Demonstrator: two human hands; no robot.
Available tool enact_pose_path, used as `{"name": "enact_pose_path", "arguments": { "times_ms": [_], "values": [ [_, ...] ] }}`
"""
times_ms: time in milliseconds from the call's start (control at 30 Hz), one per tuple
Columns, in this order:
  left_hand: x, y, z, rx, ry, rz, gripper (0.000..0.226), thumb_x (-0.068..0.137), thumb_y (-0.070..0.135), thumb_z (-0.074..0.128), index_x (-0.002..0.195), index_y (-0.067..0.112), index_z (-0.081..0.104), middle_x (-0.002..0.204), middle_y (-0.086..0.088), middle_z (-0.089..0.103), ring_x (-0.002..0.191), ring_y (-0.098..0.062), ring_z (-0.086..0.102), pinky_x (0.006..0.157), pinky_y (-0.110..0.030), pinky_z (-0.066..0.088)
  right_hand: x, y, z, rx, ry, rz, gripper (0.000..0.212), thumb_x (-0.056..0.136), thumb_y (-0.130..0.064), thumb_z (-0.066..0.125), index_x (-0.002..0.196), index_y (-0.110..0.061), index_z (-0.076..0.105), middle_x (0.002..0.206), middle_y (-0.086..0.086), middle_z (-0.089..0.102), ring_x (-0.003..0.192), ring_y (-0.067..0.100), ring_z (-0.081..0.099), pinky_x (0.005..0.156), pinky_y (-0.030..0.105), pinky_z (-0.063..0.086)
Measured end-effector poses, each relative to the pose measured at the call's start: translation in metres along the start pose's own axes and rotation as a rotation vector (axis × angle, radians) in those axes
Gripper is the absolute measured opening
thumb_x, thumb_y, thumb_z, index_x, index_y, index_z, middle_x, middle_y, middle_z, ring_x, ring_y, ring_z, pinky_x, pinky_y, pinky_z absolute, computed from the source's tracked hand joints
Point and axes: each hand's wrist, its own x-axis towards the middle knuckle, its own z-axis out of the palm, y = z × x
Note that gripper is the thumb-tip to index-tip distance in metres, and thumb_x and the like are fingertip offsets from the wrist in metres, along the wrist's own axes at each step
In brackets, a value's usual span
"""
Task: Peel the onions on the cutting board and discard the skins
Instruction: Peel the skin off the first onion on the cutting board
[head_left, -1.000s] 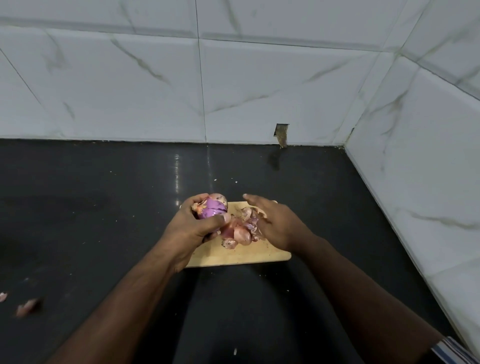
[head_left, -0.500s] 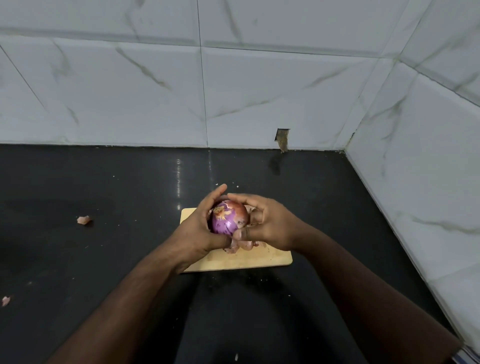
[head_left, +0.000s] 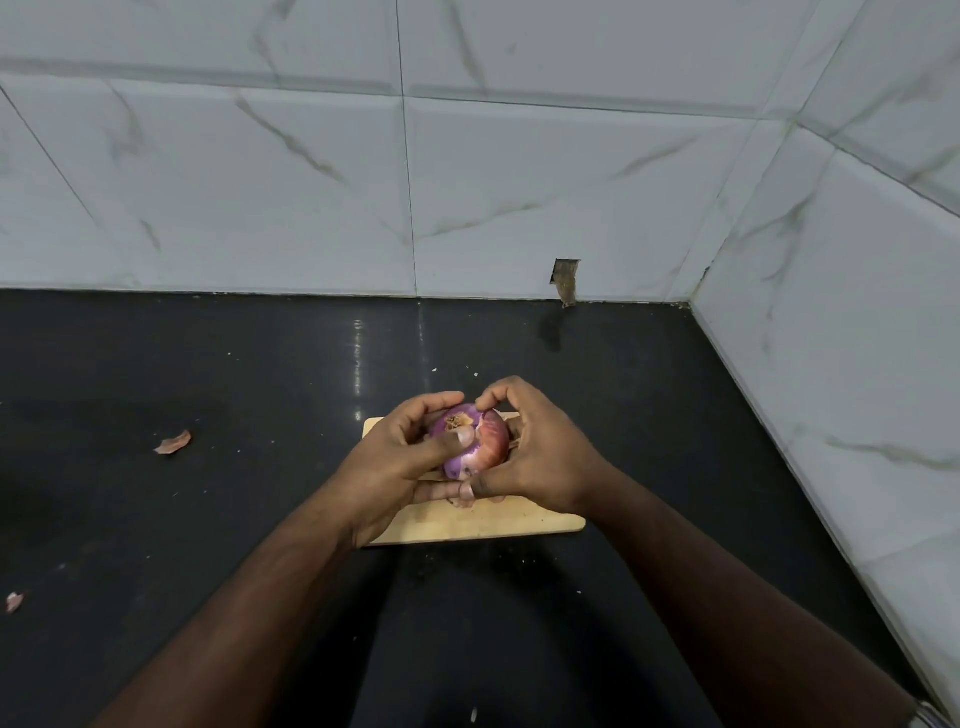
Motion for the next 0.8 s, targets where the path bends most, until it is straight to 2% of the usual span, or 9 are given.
{"name": "enact_pose_path", "arguments": {
  "times_ms": [100, 300, 400, 467, 533, 667, 800],
  "values": [
    [0.0020, -0.0032, 0.0047, 0.088, 0.078, 0.043, 0.045, 0.084, 0.018, 0.077, 0.127, 0.024, 0.066, 0.126, -0.008, 0.068, 0.095, -0.029, 0.076, 0.077, -0.046, 0.063, 0.0009, -0.0005, 0.0039, -0.062, 0.012, -0.004, 0.077, 0.045, -0.033, 0.096, 0.105, -0.035, 0.048, 0.117, -0.008, 0.049, 0.102, 0.020, 0.063, 0.071, 0.044, 0.062],
    [0.0008, -0.0035, 0.0063, 0.125, 0.079, 0.056, 0.037, 0.092, 0.014, 0.071, 0.127, 0.022, 0.067, 0.117, -0.004, 0.073, 0.092, -0.022, 0.076, 0.067, -0.033, 0.060, -0.0021, -0.0078, 0.0009, -0.192, 0.019, -0.030, 0.070, 0.048, -0.040, 0.096, 0.098, -0.030, 0.047, 0.107, -0.010, 0.047, 0.095, 0.016, 0.061, 0.068, 0.039, 0.060],
    [0.0014, -0.0036, 0.0068, 0.132, 0.085, 0.056, 0.034, 0.093, 0.013, 0.069, 0.126, 0.021, 0.068, 0.115, -0.004, 0.075, 0.093, -0.022, 0.075, 0.069, -0.034, 0.061, -0.0027, -0.0100, -0.0007, -0.230, 0.016, -0.027, 0.066, 0.050, -0.042, 0.095, 0.092, -0.028, 0.046, 0.103, -0.010, 0.048, 0.091, 0.014, 0.060, 0.066, 0.037, 0.060],
    [0.0016, -0.0036, 0.0065, 0.127, 0.090, 0.059, 0.032, 0.093, 0.015, 0.069, 0.124, 0.022, 0.069, 0.114, -0.004, 0.075, 0.095, -0.025, 0.075, 0.074, -0.039, 0.063, -0.0025, -0.0101, -0.0014, -0.238, 0.019, -0.024, 0.064, 0.050, -0.044, 0.094, 0.089, -0.026, 0.047, 0.102, -0.008, 0.049, 0.089, 0.015, 0.060, 0.066, 0.041, 0.059],
    [0.0019, -0.0035, 0.0058, 0.130, 0.093, 0.064, 0.031, 0.093, 0.015, 0.069, 0.124, 0.022, 0.069, 0.112, -0.004, 0.076, 0.093, -0.025, 0.075, 0.076, -0.042, 0.063, -0.0019, -0.0089, -0.0017, -0.228, 0.013, -0.025, 0.064, 0.051, -0.044, 0.094, 0.090, -0.026, 0.046, 0.103, -0.007, 0.049, 0.090, 0.015, 0.060, 0.066, 0.043, 0.059],
    [0.0047, -0.0020, 0.0030, 0.169, 0.066, 0.066, 0.035, 0.092, 0.015, 0.070, 0.127, 0.022, 0.068, 0.109, -0.006, 0.074, 0.086, -0.022, 0.076, 0.072, -0.039, 0.061, -0.0011, -0.0060, -0.0027, -0.146, -0.038, -0.051, 0.067, 0.053, -0.040, 0.094, 0.100, -0.036, 0.046, 0.113, -0.010, 0.046, 0.102, 0.020, 0.061, 0.071, 0.042, 0.062],
    [0.0072, -0.0020, 0.0019, 0.181, 0.046, 0.065, 0.035, 0.094, 0.014, 0.069, 0.128, 0.021, 0.068, 0.113, -0.007, 0.074, 0.088, -0.023, 0.076, 0.072, -0.037, 0.060, -0.0005, -0.0034, -0.0037, -0.154, -0.017, -0.070, 0.065, 0.051, -0.041, 0.095, 0.097, -0.035, 0.049, 0.112, -0.011, 0.047, 0.101, 0.019, 0.063, 0.069, 0.043, 0.062]
  ]
}}
